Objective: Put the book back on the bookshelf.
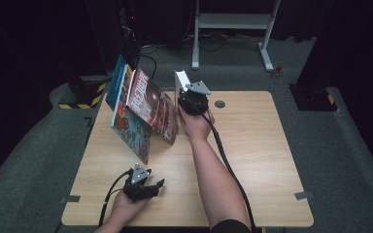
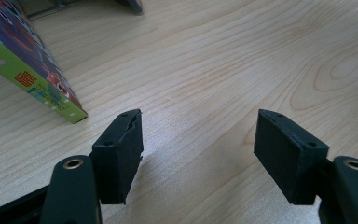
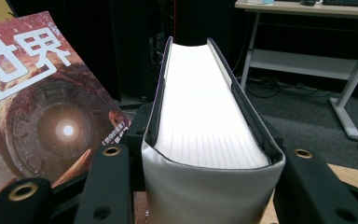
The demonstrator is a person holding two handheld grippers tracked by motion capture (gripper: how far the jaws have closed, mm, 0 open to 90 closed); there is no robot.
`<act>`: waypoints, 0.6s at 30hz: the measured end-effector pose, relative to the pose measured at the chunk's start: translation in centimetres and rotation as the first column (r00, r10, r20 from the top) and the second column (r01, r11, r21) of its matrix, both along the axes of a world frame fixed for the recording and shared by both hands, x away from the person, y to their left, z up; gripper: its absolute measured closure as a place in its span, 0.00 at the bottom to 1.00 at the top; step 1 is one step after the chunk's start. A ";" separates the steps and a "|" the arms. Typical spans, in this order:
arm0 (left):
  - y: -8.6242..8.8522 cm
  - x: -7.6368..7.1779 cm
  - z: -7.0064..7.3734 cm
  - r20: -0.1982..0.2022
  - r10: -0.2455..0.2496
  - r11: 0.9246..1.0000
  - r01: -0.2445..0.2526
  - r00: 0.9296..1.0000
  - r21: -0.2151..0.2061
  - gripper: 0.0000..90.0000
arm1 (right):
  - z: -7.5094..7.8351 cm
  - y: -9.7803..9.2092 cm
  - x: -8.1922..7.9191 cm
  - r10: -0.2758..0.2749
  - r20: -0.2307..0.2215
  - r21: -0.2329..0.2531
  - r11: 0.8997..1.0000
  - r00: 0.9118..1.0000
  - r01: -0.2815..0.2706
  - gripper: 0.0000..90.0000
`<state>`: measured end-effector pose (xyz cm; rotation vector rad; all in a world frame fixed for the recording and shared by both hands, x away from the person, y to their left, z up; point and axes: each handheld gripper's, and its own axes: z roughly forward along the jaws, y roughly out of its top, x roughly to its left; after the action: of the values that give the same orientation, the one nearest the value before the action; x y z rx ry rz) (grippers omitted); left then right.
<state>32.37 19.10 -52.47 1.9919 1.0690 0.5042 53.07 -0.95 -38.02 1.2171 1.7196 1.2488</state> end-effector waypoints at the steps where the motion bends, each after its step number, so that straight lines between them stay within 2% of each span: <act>1: 0.0 0.0 0.0 0.000 0.000 1.000 0.000 1.000 0.000 0.37 | 0.0 0.0 0.0 0.000 0.000 0.000 1.000 1.000 0.000 0.61; 10: 0.0 0.0 0.0 0.003 0.000 1.000 0.000 1.000 0.001 0.37 | -0.5 -0.1 0.0 0.002 0.002 0.001 1.000 1.000 -0.002 0.61; 18: 0.0 -0.1 0.0 0.001 0.001 1.000 -0.001 1.000 0.001 0.37 | -0.9 -0.1 -0.4 0.005 0.023 -0.001 1.000 1.000 -0.005 0.61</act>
<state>32.30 19.09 -52.46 1.9917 1.0693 0.5058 52.70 -1.04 -38.91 1.1943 1.7072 1.2605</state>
